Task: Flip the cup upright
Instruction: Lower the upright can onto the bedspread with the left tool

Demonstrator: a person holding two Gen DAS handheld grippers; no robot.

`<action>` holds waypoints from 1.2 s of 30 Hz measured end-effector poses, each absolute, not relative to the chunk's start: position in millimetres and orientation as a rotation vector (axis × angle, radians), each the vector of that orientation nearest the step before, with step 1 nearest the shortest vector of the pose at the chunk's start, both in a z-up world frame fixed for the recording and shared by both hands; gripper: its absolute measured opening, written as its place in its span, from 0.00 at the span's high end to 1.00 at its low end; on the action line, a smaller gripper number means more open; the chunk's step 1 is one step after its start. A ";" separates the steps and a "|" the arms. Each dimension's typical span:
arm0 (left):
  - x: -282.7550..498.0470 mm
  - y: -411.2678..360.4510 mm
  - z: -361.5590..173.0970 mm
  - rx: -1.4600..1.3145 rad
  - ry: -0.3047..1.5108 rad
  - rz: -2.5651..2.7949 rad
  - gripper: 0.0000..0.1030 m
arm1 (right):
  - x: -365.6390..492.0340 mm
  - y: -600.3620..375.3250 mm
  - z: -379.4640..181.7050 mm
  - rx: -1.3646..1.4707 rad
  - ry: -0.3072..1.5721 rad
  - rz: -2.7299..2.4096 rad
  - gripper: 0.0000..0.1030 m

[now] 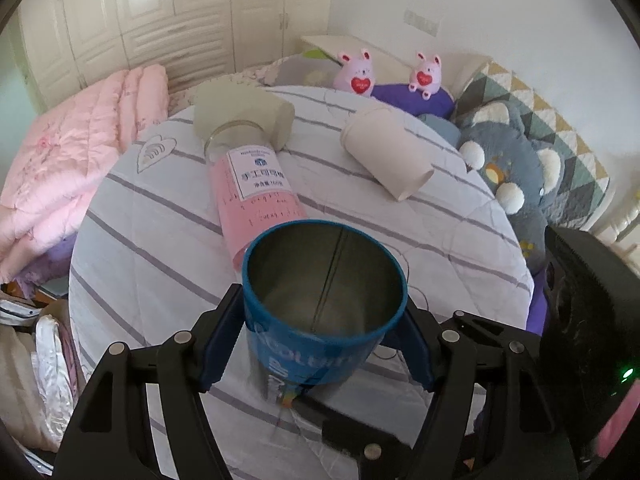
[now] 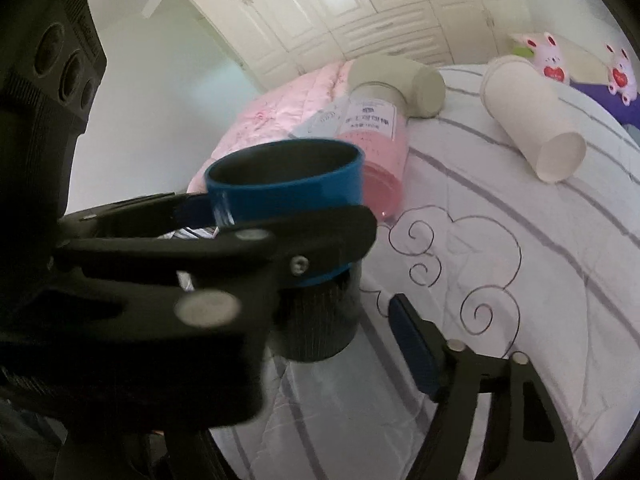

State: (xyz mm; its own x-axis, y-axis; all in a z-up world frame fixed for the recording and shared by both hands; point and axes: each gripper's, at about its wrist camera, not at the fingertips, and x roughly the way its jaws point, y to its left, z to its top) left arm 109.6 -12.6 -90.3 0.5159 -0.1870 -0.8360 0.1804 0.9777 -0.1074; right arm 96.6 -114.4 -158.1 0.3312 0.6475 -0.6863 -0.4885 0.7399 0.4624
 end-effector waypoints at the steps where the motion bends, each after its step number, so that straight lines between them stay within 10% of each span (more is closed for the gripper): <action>1: 110.6 -11.9 -90.5 -0.012 1.003 -0.219 0.30 | 96.8 -113.8 -158.4 0.166 0.974 0.740 0.33; 7: 111.6 -10.2 -95.3 -0.019 1.003 -0.211 0.31 | 100.7 -112.3 -166.7 0.092 0.961 0.699 0.55; 30: 113.2 -8.4 -102.2 -0.061 1.044 -0.231 0.30 | 116.9 -109.0 -164.5 0.077 0.965 0.633 0.53; 36: 105.5 -7.2 -94.8 -0.070 1.023 -0.238 0.30 | 112.2 -112.7 -156.1 0.077 0.958 0.613 0.33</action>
